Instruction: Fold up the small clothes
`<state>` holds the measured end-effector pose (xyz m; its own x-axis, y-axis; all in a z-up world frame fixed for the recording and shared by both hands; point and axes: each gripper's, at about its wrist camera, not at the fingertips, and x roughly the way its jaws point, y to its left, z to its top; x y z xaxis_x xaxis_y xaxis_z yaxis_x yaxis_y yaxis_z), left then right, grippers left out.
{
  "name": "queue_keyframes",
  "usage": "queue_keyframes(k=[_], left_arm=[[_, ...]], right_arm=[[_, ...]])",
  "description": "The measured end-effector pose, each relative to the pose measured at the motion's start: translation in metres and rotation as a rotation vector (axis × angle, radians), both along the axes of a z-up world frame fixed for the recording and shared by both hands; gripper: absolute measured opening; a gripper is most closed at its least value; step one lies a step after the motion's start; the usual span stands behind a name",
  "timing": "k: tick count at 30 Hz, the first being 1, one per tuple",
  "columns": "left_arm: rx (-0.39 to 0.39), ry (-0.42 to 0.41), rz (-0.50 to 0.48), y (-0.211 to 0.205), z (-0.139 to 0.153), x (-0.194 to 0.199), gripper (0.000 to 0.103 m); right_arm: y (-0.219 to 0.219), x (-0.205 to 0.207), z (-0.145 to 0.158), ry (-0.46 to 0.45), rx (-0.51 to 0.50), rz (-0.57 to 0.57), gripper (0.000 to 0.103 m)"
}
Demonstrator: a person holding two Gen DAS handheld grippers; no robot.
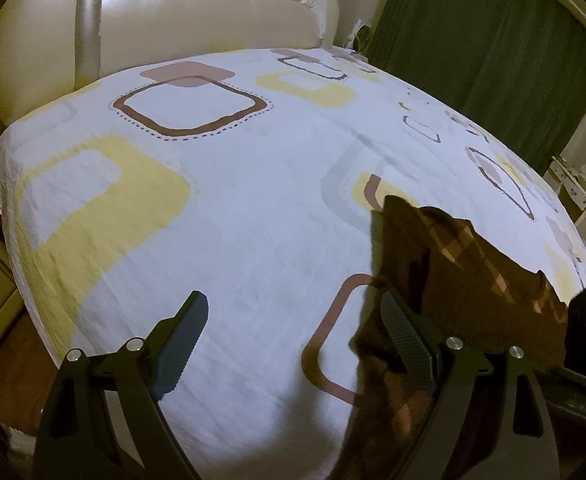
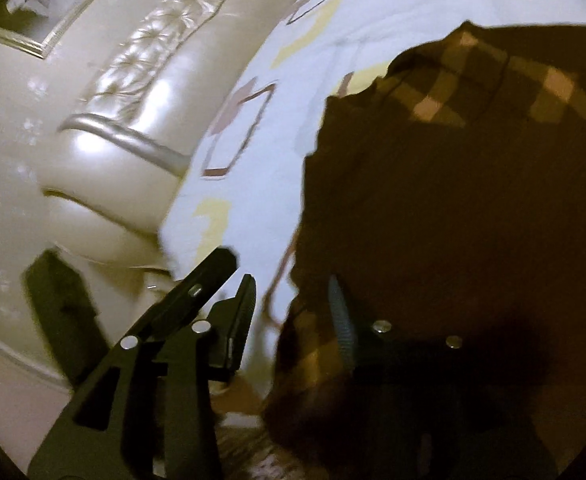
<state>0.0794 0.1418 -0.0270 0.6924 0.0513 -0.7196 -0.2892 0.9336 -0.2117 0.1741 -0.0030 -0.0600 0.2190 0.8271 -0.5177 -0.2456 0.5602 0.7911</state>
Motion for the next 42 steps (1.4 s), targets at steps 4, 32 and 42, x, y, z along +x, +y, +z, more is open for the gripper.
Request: queue_keyframes(k=[4,32,42], left_arm=[[-0.018,-0.036,-0.043,-0.010,0.010,-0.002,0.087],[0.057,0.120,-0.173,-0.063,-0.040,0.040,0.090],[-0.059,0.077,-0.170,-0.038,-0.015,0.035,0.090]], right_arm=[[-0.046,-0.020,0.022,-0.041,0.037,-0.031,0.038],[-0.351,-0.082,-0.033,0.100,-0.042,-0.624,0.007],[-0.379,-0.079,-0.009,0.054,0.001,-0.644,0.030]])
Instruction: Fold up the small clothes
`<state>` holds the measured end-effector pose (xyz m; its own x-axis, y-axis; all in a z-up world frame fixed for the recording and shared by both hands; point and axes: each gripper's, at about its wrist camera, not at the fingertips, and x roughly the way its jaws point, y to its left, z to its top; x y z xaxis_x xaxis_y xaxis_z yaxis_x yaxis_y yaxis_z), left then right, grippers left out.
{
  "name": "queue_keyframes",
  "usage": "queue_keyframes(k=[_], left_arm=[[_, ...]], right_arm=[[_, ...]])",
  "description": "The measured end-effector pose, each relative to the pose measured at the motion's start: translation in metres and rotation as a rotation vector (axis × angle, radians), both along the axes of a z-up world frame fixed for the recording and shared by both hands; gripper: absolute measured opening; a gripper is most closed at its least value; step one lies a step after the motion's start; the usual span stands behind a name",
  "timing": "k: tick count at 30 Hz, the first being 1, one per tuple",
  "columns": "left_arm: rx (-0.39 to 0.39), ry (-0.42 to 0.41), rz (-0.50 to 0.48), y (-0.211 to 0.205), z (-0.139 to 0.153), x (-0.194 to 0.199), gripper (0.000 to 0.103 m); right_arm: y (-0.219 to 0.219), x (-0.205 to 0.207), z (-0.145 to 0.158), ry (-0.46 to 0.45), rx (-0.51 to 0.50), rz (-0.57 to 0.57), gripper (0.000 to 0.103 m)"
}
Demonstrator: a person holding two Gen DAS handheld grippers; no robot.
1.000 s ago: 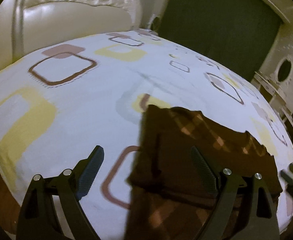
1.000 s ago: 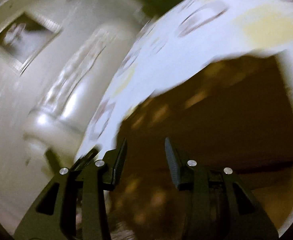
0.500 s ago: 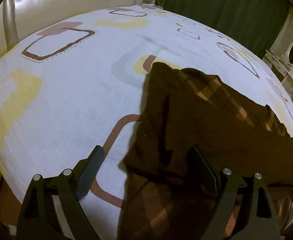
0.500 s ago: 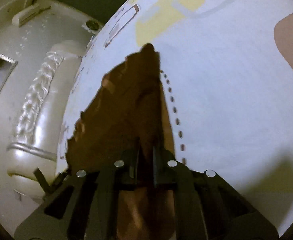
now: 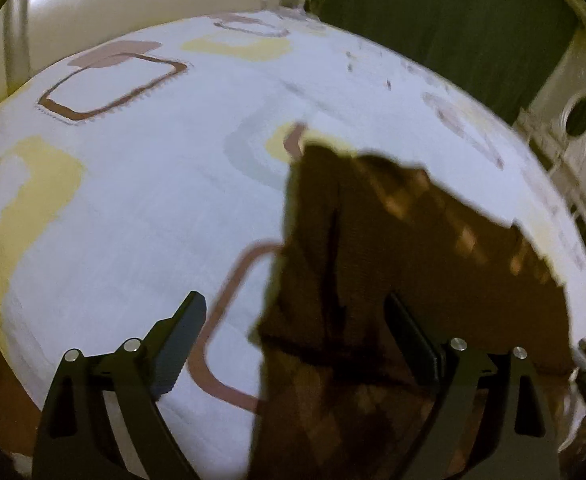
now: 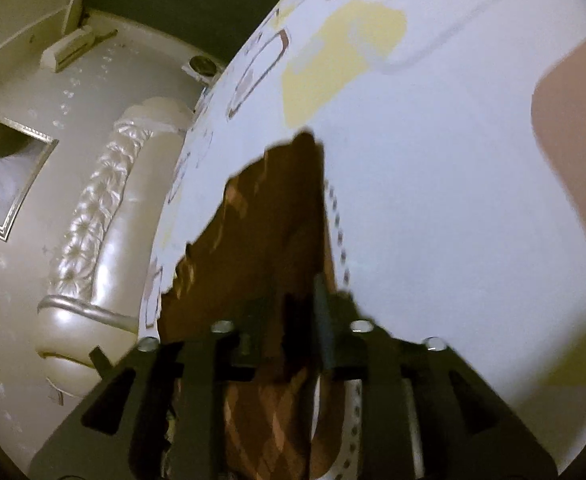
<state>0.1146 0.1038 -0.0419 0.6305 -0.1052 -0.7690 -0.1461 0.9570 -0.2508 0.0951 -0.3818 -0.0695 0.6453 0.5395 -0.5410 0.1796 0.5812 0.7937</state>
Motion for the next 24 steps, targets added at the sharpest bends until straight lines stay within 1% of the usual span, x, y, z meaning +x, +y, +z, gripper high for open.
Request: queue_keyframes(k=[2,5,7,8,11,12,13,14,15,16,17,18,20,22,23,24], left_arm=[[-0.025,-0.011,0.016,0.009,0.006,0.008,0.090],[-0.021,0.017,0.006,0.013,0.002,0.027,0.090],[0.015,0.035,-0.013,0.010,-0.003,0.039,0.090],[0.046,0.045,-0.016,0.008,-0.007,0.046,0.090],[0.084,0.049,-0.017,0.006,-0.012,0.060,0.090],[0.096,0.052,-0.016,0.007,-0.014,0.063,0.090],[0.110,0.055,-0.012,0.006,-0.015,0.066,0.090],[0.122,0.059,-0.007,0.007,-0.017,0.068,0.090],[0.149,0.071,-0.001,0.005,-0.019,0.072,0.090],[0.165,0.078,-0.003,0.006,-0.021,0.073,0.090],[0.187,0.083,-0.011,0.004,-0.023,0.075,0.091],[0.225,0.083,-0.028,0.000,-0.025,0.076,0.091],[0.247,0.079,-0.042,-0.001,-0.026,0.076,0.092],[0.229,0.080,-0.049,0.002,-0.026,0.077,0.092],[0.219,0.081,-0.057,0.004,-0.024,0.075,0.092],[0.211,0.083,-0.062,0.006,-0.022,0.074,0.092]], right_arm=[[-0.009,0.011,0.000,0.000,0.013,-0.013,0.032],[-0.015,0.037,-0.006,0.008,0.034,-0.011,0.036],[-0.015,0.053,-0.012,0.011,0.044,-0.009,0.036],[-0.014,0.059,-0.013,0.011,0.048,-0.008,0.036],[-0.009,0.078,-0.015,0.010,0.038,-0.001,0.035],[-0.007,0.083,-0.014,0.013,0.018,0.005,0.035],[-0.002,0.089,-0.012,0.019,-0.015,0.020,0.030],[0.001,0.093,-0.012,0.035,-0.049,0.034,0.017],[0.004,0.096,-0.013,0.051,-0.077,0.042,0.012],[0.005,0.099,-0.015,0.067,-0.099,0.048,0.010],[0.006,0.099,-0.017,0.073,-0.100,0.047,0.007],[0.004,0.098,-0.019,0.075,-0.091,0.044,0.007],[0.002,0.097,-0.022,0.072,-0.066,0.040,0.007],[0.002,0.093,-0.020,0.068,-0.058,0.034,0.009],[0.002,0.090,-0.018,0.062,-0.047,0.030,0.013],[0.001,0.084,-0.016,0.059,-0.038,0.029,0.014]])
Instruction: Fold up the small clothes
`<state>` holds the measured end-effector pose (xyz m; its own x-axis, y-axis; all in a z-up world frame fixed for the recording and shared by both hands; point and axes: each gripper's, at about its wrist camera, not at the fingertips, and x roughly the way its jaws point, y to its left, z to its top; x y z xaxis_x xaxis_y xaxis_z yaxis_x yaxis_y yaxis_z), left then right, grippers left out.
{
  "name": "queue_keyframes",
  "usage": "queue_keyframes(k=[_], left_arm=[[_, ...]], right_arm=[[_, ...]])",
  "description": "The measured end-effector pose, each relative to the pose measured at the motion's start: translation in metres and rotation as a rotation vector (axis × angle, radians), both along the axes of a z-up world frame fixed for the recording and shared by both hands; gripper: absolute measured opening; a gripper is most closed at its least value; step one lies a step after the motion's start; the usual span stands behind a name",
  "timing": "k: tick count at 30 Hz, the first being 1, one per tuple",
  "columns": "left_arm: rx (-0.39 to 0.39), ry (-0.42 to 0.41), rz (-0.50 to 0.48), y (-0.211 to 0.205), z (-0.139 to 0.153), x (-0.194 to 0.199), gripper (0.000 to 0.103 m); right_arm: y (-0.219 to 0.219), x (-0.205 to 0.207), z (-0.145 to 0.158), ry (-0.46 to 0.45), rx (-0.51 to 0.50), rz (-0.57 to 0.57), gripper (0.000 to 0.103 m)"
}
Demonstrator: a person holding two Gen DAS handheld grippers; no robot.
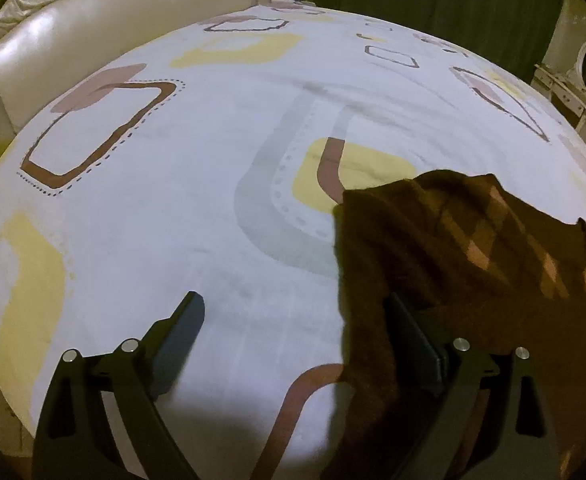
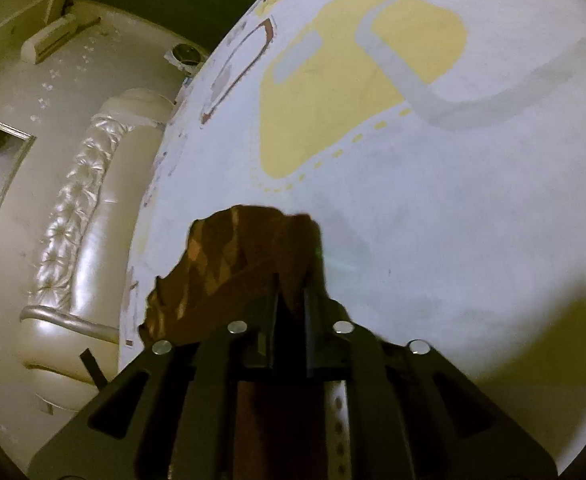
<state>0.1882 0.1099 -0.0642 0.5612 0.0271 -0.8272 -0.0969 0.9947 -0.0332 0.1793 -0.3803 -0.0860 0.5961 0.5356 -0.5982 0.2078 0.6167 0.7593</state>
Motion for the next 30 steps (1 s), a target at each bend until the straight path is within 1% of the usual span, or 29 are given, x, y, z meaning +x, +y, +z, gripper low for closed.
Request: queue_keyframes(k=[2,3,5,8,12,15,17,19,21,23,25,28,30], left_arm=[[-0.035,0.008,-0.018,0.006,0.004,-0.011,0.092],[-0.047,0.008,-0.032,0.008,0.005,-0.017,0.092],[-0.070,0.008,-0.079,0.011,0.007,-0.034,0.092],[-0.085,0.018,-0.189,0.016,0.008,-0.077,0.092],[-0.072,0.038,-0.310,0.015,0.009,-0.124,0.092],[-0.104,0.079,-0.373,0.012,0.013,-0.154,0.092],[-0.111,0.089,-0.410,0.009,0.014,-0.167,0.092],[-0.109,0.101,-0.428,0.006,0.012,-0.174,0.092],[-0.126,0.135,-0.438,0.003,0.008,-0.175,0.092],[-0.155,0.181,-0.434,0.003,0.001,-0.175,0.092],[-0.155,0.199,-0.422,0.002,-0.003,-0.174,0.092],[-0.154,0.222,-0.406,0.003,-0.010,-0.169,0.092],[-0.180,0.242,-0.415,0.002,-0.014,-0.165,0.092]], right_arm=[[0.001,-0.014,0.005,-0.006,0.005,0.017,0.024],[0.002,-0.024,0.008,-0.010,0.003,0.033,0.025],[0.006,-0.044,0.013,-0.009,-0.006,0.079,0.026],[0.015,-0.084,0.020,-0.011,-0.028,0.167,0.028],[0.023,-0.128,0.026,0.006,-0.040,0.260,0.028],[0.032,-0.157,0.028,0.028,-0.032,0.323,0.029],[0.037,-0.176,0.027,0.036,-0.018,0.361,0.030],[0.041,-0.187,0.025,0.043,-0.013,0.383,0.034],[0.043,-0.197,0.023,0.055,-0.009,0.403,0.035],[0.046,-0.203,0.021,0.073,-0.007,0.427,0.039],[0.049,-0.207,0.020,0.083,-0.027,0.451,0.041],[0.058,-0.210,0.014,0.101,-0.038,0.487,0.042],[0.064,-0.210,0.014,0.104,-0.035,0.506,0.042]])
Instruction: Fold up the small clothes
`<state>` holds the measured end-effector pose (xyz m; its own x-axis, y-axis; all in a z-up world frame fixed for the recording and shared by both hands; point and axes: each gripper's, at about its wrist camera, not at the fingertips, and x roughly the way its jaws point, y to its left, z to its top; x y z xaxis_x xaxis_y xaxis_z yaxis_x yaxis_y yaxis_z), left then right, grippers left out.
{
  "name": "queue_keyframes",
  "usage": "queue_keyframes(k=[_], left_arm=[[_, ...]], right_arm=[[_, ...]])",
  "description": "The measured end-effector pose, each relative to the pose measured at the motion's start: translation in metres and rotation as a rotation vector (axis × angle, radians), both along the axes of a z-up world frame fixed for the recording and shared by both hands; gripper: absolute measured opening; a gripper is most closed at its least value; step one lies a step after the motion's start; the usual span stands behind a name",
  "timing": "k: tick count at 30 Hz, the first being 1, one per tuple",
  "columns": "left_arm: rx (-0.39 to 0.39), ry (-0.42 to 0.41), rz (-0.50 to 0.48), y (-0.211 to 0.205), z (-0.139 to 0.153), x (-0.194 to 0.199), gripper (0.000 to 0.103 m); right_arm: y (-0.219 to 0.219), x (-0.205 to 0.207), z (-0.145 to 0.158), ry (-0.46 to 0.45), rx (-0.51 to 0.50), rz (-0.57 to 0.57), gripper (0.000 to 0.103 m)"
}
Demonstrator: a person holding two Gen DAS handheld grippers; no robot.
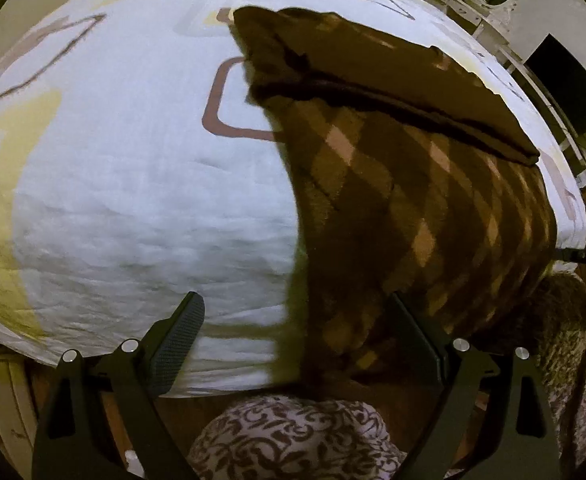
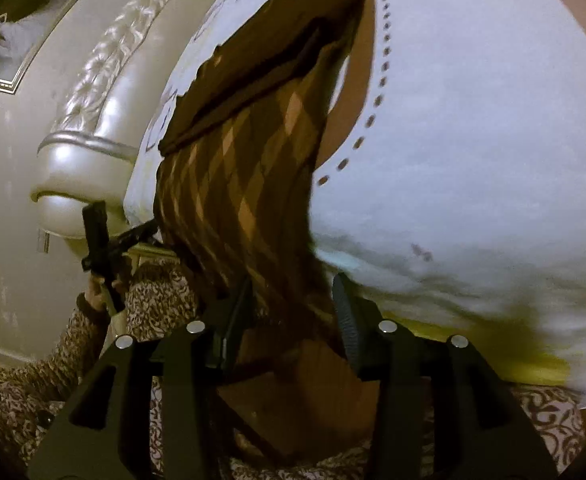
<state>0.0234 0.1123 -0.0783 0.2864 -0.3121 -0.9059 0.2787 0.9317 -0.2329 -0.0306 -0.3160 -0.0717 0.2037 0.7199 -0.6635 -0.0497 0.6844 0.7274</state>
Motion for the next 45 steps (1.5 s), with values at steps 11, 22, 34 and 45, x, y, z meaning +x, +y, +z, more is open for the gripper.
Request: queue_keyframes(k=[11,22,34,45], left_arm=[[-0.068,0.076,-0.086,-0.016,-0.007,0.004,0.090],[0.003,0.043,-0.150,-0.043,-0.007,-0.005,0.064],[-0.024,0.029,-0.204,-0.041,-0.001,-0.011,0.004],[-0.316,-0.052,-0.006,0.006,0.045,0.029,0.003]], right_arm=[[0.010,0.003,-0.008,0.017,0.003,0.028,0.042],[0.022,0.011,-0.012,0.017,-0.002,0.058,0.037],[0.029,0.010,-0.002,-0.012,0.036,0.086,0.003],[-0.009,0.033,0.049,-0.143,0.236,-0.056,0.003]])
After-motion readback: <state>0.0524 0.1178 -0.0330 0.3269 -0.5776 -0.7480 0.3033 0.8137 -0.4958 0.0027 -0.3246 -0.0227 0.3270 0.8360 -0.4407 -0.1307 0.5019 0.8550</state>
